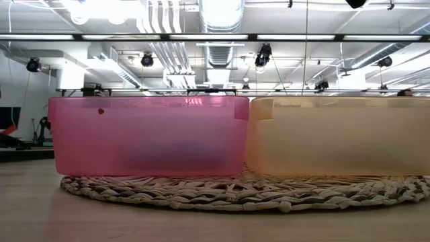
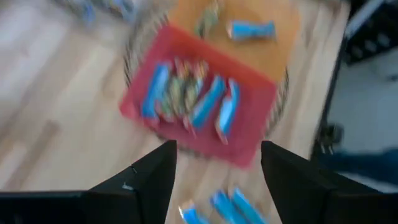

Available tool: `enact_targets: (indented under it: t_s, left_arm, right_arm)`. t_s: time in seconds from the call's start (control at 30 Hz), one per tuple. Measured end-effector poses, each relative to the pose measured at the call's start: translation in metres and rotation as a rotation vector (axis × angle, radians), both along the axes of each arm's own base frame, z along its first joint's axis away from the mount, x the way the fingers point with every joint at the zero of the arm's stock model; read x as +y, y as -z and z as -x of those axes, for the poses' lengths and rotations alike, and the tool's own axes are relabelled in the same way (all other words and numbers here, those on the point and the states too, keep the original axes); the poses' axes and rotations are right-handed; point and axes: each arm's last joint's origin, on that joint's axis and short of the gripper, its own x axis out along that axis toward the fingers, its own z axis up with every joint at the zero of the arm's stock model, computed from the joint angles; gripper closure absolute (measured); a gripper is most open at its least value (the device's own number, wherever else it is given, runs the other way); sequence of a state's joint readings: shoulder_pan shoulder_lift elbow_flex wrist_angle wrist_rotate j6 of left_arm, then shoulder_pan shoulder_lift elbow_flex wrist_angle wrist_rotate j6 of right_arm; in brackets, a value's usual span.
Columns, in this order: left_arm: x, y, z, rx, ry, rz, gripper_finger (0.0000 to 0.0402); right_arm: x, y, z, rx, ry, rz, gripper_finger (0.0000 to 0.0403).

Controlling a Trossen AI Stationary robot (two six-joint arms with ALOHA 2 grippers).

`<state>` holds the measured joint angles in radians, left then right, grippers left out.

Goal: Pick and place Granola Bars by type
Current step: Put the yellow granola bar into the orange bin

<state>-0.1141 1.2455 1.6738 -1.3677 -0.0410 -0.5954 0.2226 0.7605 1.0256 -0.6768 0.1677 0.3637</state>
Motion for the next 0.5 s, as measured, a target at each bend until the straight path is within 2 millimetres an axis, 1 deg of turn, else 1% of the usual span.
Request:
enact_targets:
  t_s: [0.13, 0.23, 0.5]
  left_arm:
    - [-0.019, -0.002, -0.005, 0.114, 0.042, 0.024, 0.0186]
    - [-0.034, -0.001, -0.008, 0.154, 0.052, 0.052, 0.0186]
    - [-0.077, 0.014, -0.009, 0.25, -0.029, 0.152, 0.0186]
  right_arm:
    - [0.0, 0.0, 0.0, 0.001, 0.0, 0.0, 0.0394]
    - [0.0, 0.0, 0.0, 0.001, 0.0, 0.0, 0.0394]
    - [0.0, 0.0, 0.0, 0.002, 0.0, 0.0, 0.0394]
